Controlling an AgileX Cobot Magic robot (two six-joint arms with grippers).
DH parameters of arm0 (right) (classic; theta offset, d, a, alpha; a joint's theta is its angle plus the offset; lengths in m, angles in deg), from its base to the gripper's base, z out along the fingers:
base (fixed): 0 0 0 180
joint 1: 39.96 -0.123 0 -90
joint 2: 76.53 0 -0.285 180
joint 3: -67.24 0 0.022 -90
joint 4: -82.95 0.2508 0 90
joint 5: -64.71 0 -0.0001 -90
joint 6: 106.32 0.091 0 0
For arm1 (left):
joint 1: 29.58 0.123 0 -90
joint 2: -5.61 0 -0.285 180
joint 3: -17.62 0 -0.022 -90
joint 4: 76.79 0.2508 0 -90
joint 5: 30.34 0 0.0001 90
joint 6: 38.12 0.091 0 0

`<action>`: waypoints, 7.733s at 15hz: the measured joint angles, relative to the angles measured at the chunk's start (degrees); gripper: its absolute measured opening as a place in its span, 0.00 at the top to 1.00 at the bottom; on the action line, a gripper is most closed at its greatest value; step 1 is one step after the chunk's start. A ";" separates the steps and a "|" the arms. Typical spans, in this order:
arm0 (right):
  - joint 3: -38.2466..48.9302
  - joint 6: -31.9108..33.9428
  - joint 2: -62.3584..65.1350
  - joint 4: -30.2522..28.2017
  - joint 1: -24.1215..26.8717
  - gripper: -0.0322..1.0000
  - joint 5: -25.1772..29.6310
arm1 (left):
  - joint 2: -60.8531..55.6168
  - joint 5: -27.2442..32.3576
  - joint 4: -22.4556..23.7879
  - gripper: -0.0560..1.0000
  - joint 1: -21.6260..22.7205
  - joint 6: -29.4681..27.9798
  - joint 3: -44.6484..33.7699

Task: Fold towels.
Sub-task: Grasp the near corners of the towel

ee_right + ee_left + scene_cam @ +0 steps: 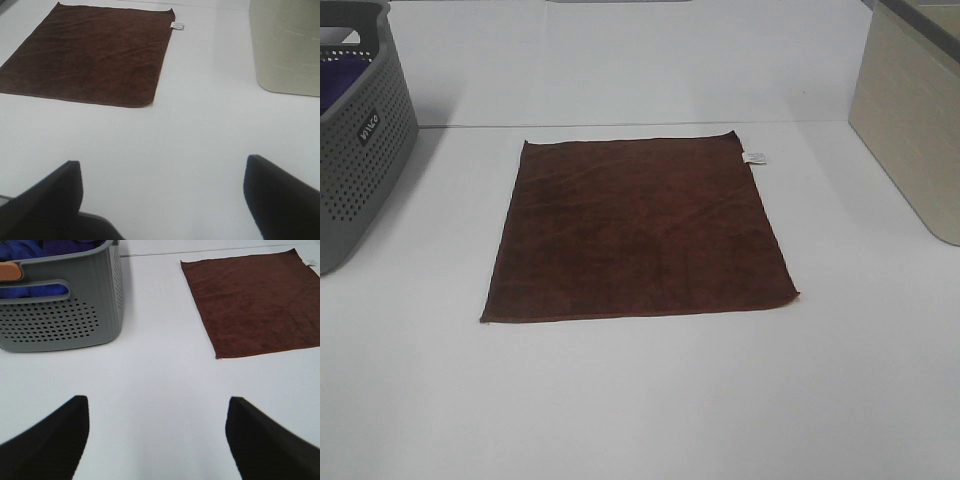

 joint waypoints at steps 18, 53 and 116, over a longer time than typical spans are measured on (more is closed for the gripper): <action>0.00 0.00 0.00 0.00 0.00 0.17 0.00 | 0.00 0.00 0.00 0.26 0.00 0.00 0.00; 0.00 0.00 0.00 0.00 0.00 0.17 0.00 | 0.00 0.00 0.00 0.26 0.00 0.00 0.00; -42.11 -24.87 -125.25 40.68 0.63 0.65 -12.03 | 120.72 -24.69 -66.18 0.75 -8.82 32.43 28.02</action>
